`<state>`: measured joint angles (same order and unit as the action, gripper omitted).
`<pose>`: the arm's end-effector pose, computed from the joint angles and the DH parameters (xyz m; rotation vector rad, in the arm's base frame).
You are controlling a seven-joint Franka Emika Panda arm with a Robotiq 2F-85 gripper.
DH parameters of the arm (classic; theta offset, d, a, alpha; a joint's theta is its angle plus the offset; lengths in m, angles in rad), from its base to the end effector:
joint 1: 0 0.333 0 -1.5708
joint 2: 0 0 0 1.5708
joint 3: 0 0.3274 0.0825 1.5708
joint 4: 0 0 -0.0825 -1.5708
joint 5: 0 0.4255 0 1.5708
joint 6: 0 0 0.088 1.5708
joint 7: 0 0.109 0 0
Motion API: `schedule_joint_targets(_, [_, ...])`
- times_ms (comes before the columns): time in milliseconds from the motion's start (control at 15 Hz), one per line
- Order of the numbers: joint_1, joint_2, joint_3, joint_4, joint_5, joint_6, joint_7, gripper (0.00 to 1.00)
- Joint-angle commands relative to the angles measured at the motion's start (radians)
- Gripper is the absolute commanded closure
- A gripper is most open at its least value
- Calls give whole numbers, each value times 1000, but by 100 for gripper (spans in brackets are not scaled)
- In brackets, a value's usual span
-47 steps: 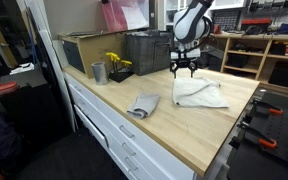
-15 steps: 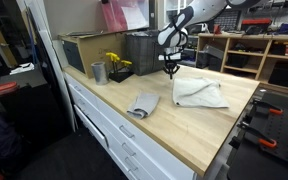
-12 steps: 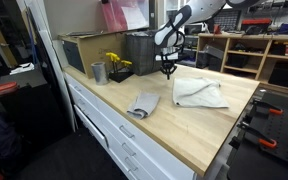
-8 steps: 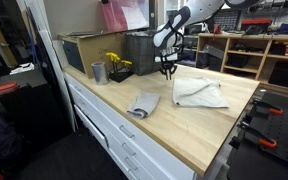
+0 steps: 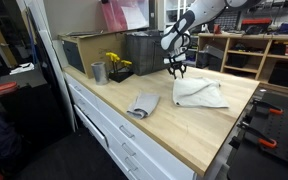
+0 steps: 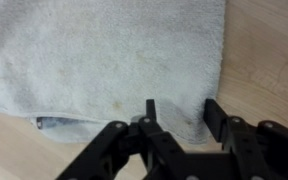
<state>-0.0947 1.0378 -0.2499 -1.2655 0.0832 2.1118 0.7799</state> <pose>0.7351 -0.2158 0.0968 2.5347 -1.5051 -0.1842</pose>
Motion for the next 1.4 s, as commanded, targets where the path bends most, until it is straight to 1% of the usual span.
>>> schedule_joint_targets(0, [-5,1,5,-9,-7,-28,14,77])
schedule_joint_targets(67, [-5,4,5,-10,-7,-28,14,87])
schedule_joint_targets(200, [-2,-2,4,-13,-8,-24,14,99])
schedule_joint_targets(267, [1,-8,4,-20,-8,-18,15,100])
schedule_joint_targets(467, [11,-17,11,-19,-10,-9,9,99])
schedule_joint_targets(667, [31,-24,32,-5,-8,-2,-9,99])
schedule_joint_targets(933, [91,-40,65,15,-30,0,-44,99])
schedule_joint_targets(1267, [164,-69,96,14,-71,7,-79,99])
schedule_joint_targets(1333, [175,-77,100,6,-76,11,-90,84])
